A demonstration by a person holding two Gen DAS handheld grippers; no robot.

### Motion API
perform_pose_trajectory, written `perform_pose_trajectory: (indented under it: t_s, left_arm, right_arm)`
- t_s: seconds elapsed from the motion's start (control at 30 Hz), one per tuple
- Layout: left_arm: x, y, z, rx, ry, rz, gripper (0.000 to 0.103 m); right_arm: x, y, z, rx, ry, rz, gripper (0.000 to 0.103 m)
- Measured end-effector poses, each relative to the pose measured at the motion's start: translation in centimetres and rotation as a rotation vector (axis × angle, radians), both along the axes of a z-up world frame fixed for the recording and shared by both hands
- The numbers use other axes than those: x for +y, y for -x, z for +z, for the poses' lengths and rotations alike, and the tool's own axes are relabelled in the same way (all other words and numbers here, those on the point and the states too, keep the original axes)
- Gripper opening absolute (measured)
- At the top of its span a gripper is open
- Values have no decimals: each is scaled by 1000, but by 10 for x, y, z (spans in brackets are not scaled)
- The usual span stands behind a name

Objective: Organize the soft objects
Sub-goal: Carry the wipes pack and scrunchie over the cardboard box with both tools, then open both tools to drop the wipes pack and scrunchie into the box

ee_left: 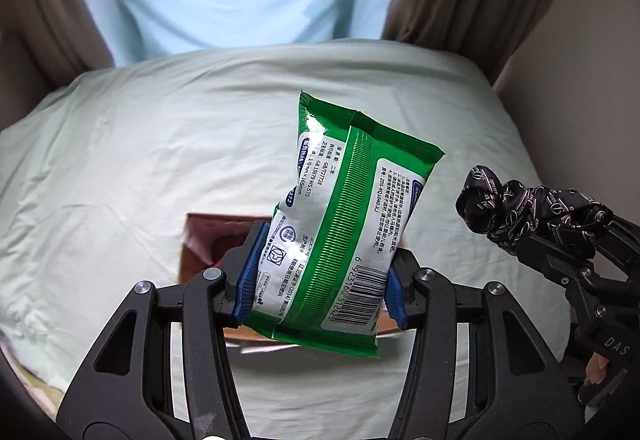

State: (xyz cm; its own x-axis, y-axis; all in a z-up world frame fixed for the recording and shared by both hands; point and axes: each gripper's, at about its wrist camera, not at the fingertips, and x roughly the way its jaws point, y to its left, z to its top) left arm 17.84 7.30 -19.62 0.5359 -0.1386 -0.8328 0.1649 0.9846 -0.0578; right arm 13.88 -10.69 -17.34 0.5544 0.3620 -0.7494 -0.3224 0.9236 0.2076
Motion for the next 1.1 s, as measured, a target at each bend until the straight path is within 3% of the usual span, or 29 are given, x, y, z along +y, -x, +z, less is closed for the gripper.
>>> perform_pose_trajectory:
  t_s: [0.4, 0.67, 0.93, 0.97, 1.0, 1.03, 1.07, 1.1]
  left_arm:
    - [120, -28, -71, 161, -15, 97, 48]
    - [141, -45, -139, 294, 29, 140, 48]
    - [121, -67, -188, 365, -14, 122, 49]
    - [121, -69, -191, 371, -15, 121, 51]
    - [121, -70, -192, 370, -17, 116, 66]
    - [119, -70, -191, 361, -26, 109, 93]
    - [116, -69, -190, 361, -43, 95, 101]
    - [114, -69, -190, 365, -65, 86, 103]
  right_arm:
    - [100, -52, -71, 198, 28, 12, 36]
    - [130, -85, -122, 341, 34, -7, 36]
    - [140, -116, -164, 462, -17, -23, 36]
    - [140, -119, -170, 482, -21, -30, 40]
    - [139, -120, -174, 499, -24, -32, 43]
    - [139, -122, -176, 506, -19, -42, 56]
    - [136, -122, -178, 504, -14, -56, 79]
    - [134, -121, -177, 495, -17, -67, 93]
